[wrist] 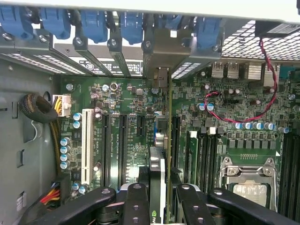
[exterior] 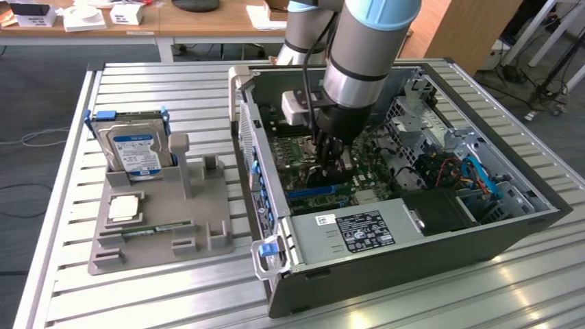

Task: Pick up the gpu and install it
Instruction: 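Insert the gpu into the slot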

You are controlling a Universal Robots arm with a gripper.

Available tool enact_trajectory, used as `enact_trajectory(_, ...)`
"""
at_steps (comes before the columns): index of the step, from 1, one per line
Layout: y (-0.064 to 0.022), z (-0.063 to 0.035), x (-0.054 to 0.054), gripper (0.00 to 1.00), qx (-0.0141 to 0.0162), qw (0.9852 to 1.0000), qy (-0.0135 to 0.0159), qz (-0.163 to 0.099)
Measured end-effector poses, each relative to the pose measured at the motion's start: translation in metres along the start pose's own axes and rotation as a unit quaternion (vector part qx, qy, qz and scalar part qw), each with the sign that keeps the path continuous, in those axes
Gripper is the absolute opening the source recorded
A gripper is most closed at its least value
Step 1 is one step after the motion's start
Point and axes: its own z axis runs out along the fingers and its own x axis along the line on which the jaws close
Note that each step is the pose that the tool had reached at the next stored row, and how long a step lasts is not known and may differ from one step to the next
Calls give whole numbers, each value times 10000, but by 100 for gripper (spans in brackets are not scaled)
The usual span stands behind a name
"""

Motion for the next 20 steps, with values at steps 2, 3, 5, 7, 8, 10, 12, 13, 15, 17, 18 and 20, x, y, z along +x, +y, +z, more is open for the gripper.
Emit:
enact_trajectory(2, 0, 3, 1, 27, -1, 10000, 1, 0)
enact_trajectory(3, 0, 3, 1, 27, -1, 10000, 2, 0)
enact_trajectory(5, 2, 6, 0, 27, 0, 10000, 1, 1)
enact_trajectory(7, 10, 10, 0, 27, 0, 10000, 0, 2)
enact_trajectory(8, 10, 10, 0, 27, 0, 10000, 1, 1)
enact_trajectory(10, 10, 10, 0, 27, 0, 10000, 1, 0)
enact_trajectory(12, 10, 19, 0, 27, 1, 10000, -1, 0)
enact_trajectory(13, 11, 22, 1, 27, 1, 10000, 0, 0)
enact_trajectory(15, 12, 22, 1, 27, -1, 10000, 2, 0)
enact_trajectory(17, 14, 25, 1, 27, 0, 10000, 1, 1)
enact_trajectory(18, 18, 26, 1, 27, 0, 10000, 1, 1)
enact_trajectory(20, 20, 27, 1, 27, 0, 10000, 1, 0)
